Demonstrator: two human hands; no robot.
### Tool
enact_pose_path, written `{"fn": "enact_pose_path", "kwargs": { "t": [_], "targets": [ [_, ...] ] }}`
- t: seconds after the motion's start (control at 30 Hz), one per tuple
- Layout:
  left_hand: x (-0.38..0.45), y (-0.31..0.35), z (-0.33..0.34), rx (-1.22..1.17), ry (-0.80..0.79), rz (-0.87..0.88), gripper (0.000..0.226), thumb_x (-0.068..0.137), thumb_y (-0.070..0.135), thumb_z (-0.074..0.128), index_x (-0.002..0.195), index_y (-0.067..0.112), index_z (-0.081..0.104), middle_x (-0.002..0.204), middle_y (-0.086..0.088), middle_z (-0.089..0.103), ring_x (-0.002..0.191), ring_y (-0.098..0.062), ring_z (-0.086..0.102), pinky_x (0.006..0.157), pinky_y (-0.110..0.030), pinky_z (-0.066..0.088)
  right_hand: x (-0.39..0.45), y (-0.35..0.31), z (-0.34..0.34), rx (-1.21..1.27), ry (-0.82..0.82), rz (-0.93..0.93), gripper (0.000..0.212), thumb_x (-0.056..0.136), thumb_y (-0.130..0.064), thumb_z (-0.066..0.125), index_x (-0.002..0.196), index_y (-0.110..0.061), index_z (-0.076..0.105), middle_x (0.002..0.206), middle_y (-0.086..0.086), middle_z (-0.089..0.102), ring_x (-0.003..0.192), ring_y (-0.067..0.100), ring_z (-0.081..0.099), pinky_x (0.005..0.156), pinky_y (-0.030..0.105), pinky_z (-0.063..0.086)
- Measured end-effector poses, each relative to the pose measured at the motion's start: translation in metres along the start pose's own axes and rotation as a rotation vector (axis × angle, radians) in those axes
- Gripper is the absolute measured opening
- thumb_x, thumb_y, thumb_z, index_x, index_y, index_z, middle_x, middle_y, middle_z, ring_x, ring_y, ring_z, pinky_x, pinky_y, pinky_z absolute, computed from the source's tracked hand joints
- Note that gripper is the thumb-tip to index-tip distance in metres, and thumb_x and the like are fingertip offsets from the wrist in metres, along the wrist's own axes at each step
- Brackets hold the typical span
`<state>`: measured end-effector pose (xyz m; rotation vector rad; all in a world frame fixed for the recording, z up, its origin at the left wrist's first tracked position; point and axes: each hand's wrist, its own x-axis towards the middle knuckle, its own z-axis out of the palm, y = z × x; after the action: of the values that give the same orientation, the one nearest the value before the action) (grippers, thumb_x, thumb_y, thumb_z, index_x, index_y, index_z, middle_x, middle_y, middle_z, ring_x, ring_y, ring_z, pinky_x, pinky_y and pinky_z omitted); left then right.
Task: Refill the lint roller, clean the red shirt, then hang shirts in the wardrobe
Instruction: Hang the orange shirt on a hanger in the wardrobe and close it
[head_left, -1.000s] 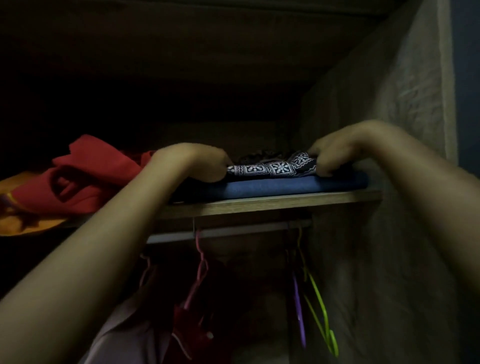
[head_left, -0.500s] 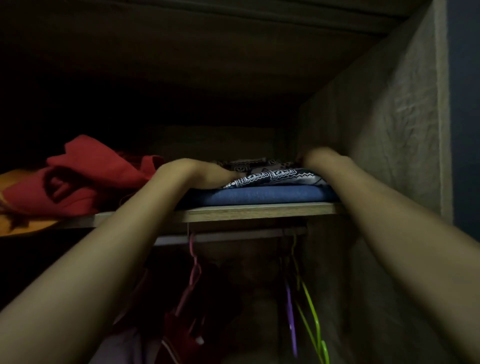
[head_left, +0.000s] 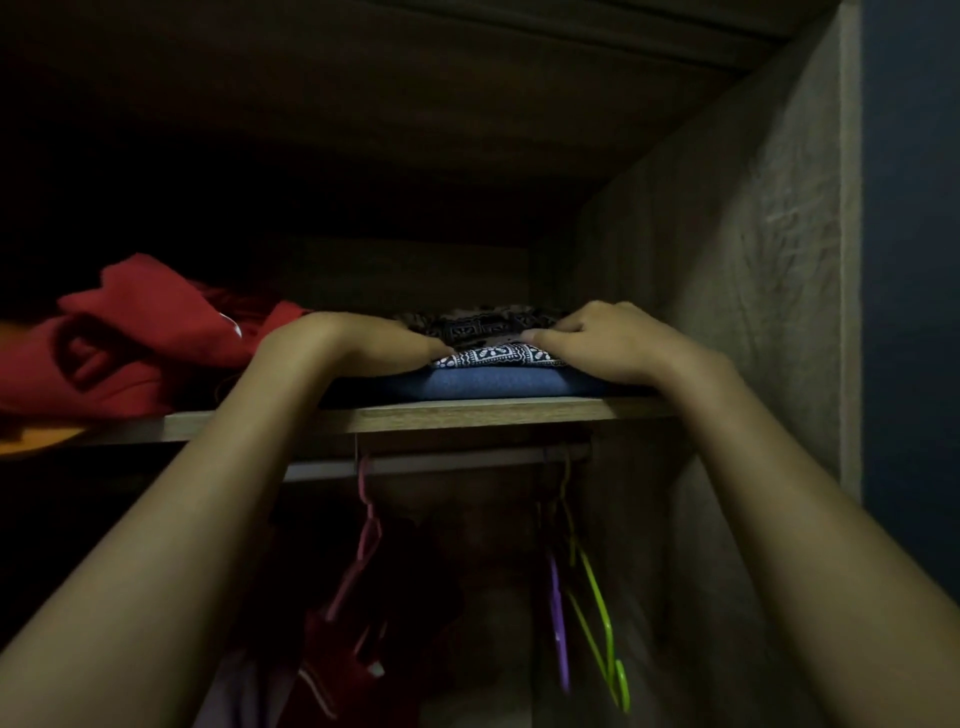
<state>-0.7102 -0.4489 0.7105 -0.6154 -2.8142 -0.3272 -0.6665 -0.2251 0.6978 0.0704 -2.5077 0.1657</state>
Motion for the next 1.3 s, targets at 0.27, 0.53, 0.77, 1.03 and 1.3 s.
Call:
{"fn": "enact_pose_path", "kwargs": {
  "t": [0.27, 0.53, 0.77, 1.03, 1.3],
  "targets": [
    [-0.017, 0.017, 0.002, 0.144, 0.137, -0.009, 0.047, 0.097, 0.047, 0.029, 0.126, 0.022, 0.057, 0.132, -0.009, 0.055, 0.118, -0.026, 0.052, 0.107, -0.043, 0.033, -0.023, 0.01, 0.003, -0.025, 0.087, -0.069, 0.059, 0.092, -0.068, 0.02, 0.118, -0.035, 0.062, 0.125, -0.002, 0.062, 0.12, 0.025, 0.052, 0.101, 0.044, 0.037],
    [-0.053, 0.008, 0.028, 0.314, 0.498, 0.215, 0.045, 0.102, 0.042, 0.018, 0.114, 0.027, 0.058, 0.113, -0.006, 0.064, 0.1, -0.028, 0.058, 0.079, -0.039, 0.043, -0.043, 0.014, 0.031, 0.007, 0.392, -0.066, 0.06, 0.092, -0.064, 0.017, 0.128, -0.033, 0.053, 0.132, -0.005, 0.059, 0.123, 0.018, 0.052, 0.114, 0.046, 0.02],
    [-0.083, -0.024, 0.017, 0.156, 0.545, 0.32, 0.055, 0.102, 0.039, 0.029, 0.151, 0.017, 0.022, 0.161, -0.008, 0.012, 0.148, -0.019, 0.008, 0.118, -0.034, 0.003, -0.048, -0.019, 0.025, 0.073, 0.415, 0.024, 0.072, 0.089, -0.069, 0.017, 0.141, -0.026, 0.042, 0.145, 0.008, 0.048, 0.137, 0.028, 0.039, 0.117, 0.055, 0.014],
    [-0.132, -0.137, -0.029, 0.006, 0.789, -0.087, 0.05, 0.103, 0.028, 0.029, 0.152, 0.017, 0.022, 0.16, -0.007, 0.015, 0.148, -0.02, 0.008, 0.118, -0.033, 0.003, -0.026, -0.174, 0.01, 0.442, 0.31, -0.399, 0.076, 0.085, -0.071, 0.044, 0.15, -0.036, 0.025, 0.157, -0.005, 0.029, 0.145, 0.014, 0.022, 0.108, 0.027, 0.022],
    [-0.135, -0.179, -0.018, 0.109, 0.4, -0.235, 0.061, 0.095, 0.056, 0.024, 0.151, 0.033, 0.021, 0.159, 0.001, 0.021, 0.146, -0.02, 0.02, 0.118, -0.041, 0.02, 0.011, -0.248, 0.044, 0.382, -0.051, -0.396, 0.085, 0.073, -0.071, 0.062, 0.146, -0.046, 0.025, 0.145, 0.008, 0.048, 0.13, 0.03, 0.047, 0.106, 0.037, 0.04]
  ]
}}
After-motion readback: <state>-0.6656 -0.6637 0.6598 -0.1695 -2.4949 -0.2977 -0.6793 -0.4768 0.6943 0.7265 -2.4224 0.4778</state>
